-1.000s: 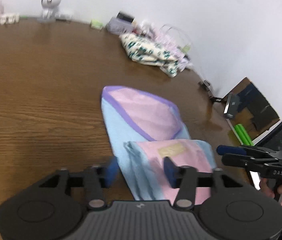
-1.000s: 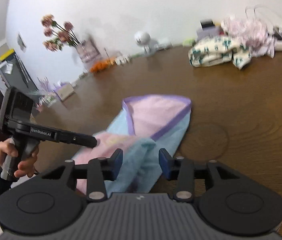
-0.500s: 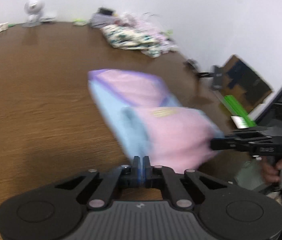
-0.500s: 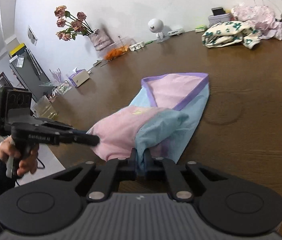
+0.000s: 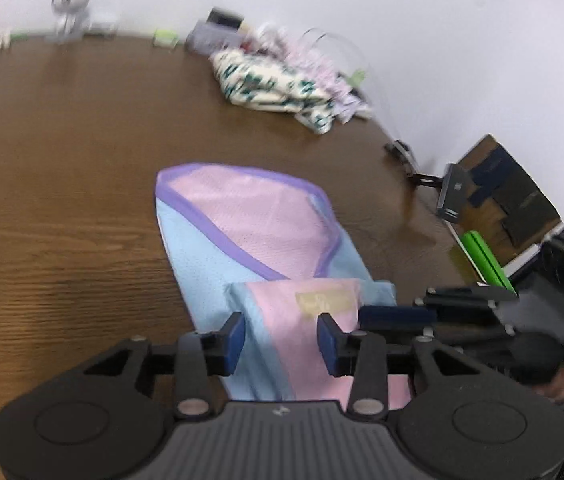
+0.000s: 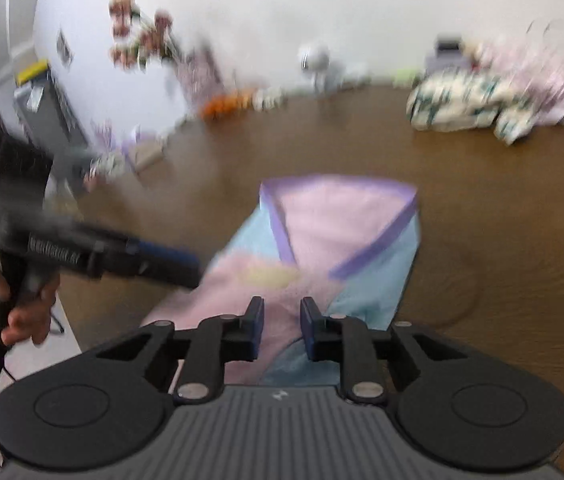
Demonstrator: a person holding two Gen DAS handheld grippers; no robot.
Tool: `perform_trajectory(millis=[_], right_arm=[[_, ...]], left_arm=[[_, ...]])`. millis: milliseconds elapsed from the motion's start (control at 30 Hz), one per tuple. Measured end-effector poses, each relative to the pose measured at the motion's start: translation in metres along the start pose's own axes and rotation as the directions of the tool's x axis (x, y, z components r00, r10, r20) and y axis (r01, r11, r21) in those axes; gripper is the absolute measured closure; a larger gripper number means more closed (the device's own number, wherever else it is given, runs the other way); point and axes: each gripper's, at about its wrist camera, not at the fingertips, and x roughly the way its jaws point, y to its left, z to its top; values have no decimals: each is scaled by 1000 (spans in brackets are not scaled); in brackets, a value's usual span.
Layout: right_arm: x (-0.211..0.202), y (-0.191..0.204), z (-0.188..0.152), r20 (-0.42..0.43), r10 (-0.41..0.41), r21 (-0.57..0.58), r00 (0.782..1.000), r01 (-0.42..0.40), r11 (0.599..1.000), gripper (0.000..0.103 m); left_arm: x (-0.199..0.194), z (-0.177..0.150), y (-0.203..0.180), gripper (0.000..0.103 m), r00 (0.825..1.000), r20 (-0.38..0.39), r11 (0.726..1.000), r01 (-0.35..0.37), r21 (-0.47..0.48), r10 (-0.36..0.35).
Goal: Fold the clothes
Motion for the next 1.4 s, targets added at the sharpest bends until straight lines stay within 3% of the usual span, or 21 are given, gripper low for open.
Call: perform_trajectory(millis=[100, 133, 167, 200, 267, 333, 467, 533, 600, 667, 700, 733, 800, 833, 900, 933, 967, 1133, 1233, 1300, 1400], right_arm=[[-2, -2, 2, 12, 12, 3, 1000, -12, 1000, 79], [-9, -4, 3, 36, 15, 10, 999, -15, 1000, 77], [-17, -6, 6, 62, 10, 15, 998, -11, 1000, 69], [-24, -8, 8, 86, -2, 19, 996, 0, 1000, 63], [-35, -13, 16, 124, -40, 29, 991, 37, 999, 60], [-31, -24, 27, 126, -113, 60, 986, 106, 993, 59], [-8, -42, 49, 98, -177, 103, 979, 167, 981, 59], [8, -47, 64, 85, -224, 103, 971, 215, 971, 57], [24, -54, 76, 56, -221, 94, 974, 215, 972, 54], [42, -60, 86, 9, -217, 98, 976, 216, 972, 54], [51, -63, 91, -19, -219, 98, 975, 220, 971, 57], [60, -66, 94, -49, -227, 94, 973, 231, 969, 62], [70, -69, 95, -86, -229, 71, 970, 235, 969, 91], [71, -70, 93, -88, -225, 66, 970, 232, 971, 94], [67, -71, 90, -83, -216, 63, 973, 221, 973, 100], [62, -70, 88, -65, -201, 62, 977, 205, 977, 100], [52, -68, 86, -31, -173, 60, 984, 175, 983, 100], [-6, -43, 76, 72, -63, -18, 995, 64, 998, 100], [-41, -18, 56, 71, 19, -130, 997, -10, 991, 100], [-58, 1, 35, 39, 63, -229, 997, -52, 972, 100], [-61, 23, 1, -98, 60, -362, 993, -92, 927, 99]], left_arm=[[7, 4, 6, 70, 1000, 4, 999, 5, -32, -4], [7, 4, 6, 92, 1000, 8, 999, 6, -33, -6], [5, 3, 8, 100, 1000, 19, 999, 10, -37, -9], [1, 2, 9, 100, 999, 33, 999, 17, -46, -15], [-9, -2, 9, 100, 997, 69, 997, 28, -65, -24], [-15, -6, 9, 100, 996, 87, 997, 17, -72, -10], [-13, -7, 13, 100, 996, 84, 995, -21, -95, 29], [-11, -4, 16, 91, 996, 78, 994, -33, -102, 41], [-14, 7, 19, 74, 994, 86, 994, -57, -98, 65], [-17, 24, 24, 51, 985, 127, 991, -105, -84, 115], [-17, 34, 26, 50, 979, 140, 987, -141, -77, 151], [-12, 45, 29, 50, 969, 138, 978, -198, -73, 206], [4, 64, 36, 50, 956, 114, 962, -268, -53, 272], [11, 71, 39, 55, 954, 102, 960, -278, -41, 281], [21, 78, 42, 76, 962, 90, 966, -257, -22, 257], [25, 80, 42, 102, 967, 83, 971, -240, -11, 241], [24, 79, 39, 102, 974, 75, 976, -216, 0, 215], [-25, 37, 4, 102, 979, 157, 986, -147, 78, 133], [-63, 3, -18, 102, 973, 216, 985, -115, 125, 86], [-75, -22, -23, 102, 977, 205, 988, -91, 123, 65], [-69, -54, -19, 101, 991, 106, 990, -88, 107, 76]])
